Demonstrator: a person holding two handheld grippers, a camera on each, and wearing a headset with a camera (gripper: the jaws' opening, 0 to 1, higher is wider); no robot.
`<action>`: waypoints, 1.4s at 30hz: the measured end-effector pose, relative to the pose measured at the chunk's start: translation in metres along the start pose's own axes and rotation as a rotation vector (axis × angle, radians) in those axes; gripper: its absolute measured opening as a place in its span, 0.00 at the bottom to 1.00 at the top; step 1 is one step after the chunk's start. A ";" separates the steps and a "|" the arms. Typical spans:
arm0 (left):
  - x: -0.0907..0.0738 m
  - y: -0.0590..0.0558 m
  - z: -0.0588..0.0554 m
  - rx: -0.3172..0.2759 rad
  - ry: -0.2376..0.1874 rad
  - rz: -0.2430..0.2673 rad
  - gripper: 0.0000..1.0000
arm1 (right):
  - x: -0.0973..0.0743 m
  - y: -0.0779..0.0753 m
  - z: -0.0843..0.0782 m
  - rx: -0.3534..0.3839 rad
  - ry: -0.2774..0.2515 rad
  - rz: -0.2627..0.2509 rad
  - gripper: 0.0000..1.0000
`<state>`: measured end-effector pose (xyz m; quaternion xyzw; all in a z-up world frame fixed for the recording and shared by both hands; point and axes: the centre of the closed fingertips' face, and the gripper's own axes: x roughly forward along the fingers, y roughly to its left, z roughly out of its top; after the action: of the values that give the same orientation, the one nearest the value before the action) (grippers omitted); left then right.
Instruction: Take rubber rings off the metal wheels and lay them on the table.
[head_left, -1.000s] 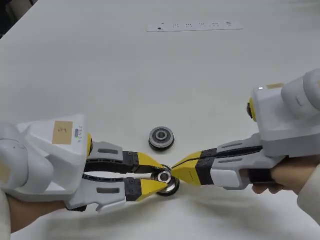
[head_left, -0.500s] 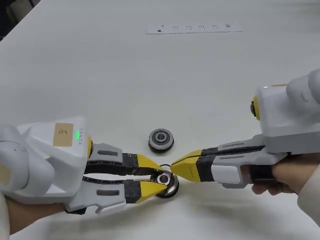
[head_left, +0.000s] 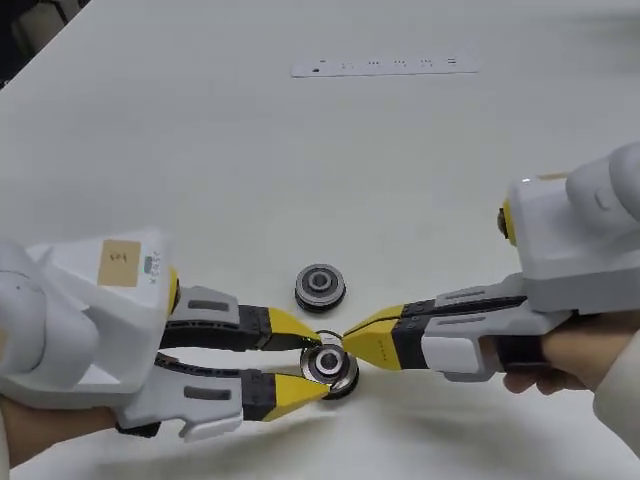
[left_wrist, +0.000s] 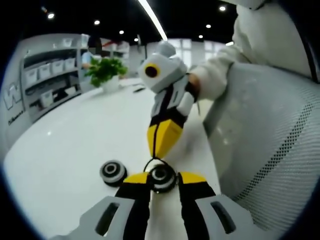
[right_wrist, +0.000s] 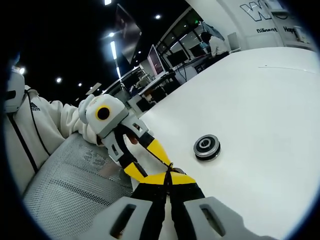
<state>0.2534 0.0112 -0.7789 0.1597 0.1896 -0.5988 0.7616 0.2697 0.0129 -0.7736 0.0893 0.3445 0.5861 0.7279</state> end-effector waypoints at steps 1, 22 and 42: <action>-0.002 -0.001 0.003 -0.009 -0.003 -0.008 0.28 | -0.001 0.000 0.001 -0.003 -0.005 -0.004 0.00; -0.045 0.014 0.022 -0.055 -0.063 0.060 0.59 | -0.007 0.002 0.013 -0.004 -0.039 -0.011 0.00; -0.068 0.008 0.019 -0.118 -0.087 0.116 0.84 | -0.009 0.007 0.021 -0.023 -0.044 -0.012 0.00</action>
<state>0.2492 0.0618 -0.7294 0.0990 0.1816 -0.5481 0.8104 0.2766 0.0125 -0.7510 0.0917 0.3224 0.5836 0.7397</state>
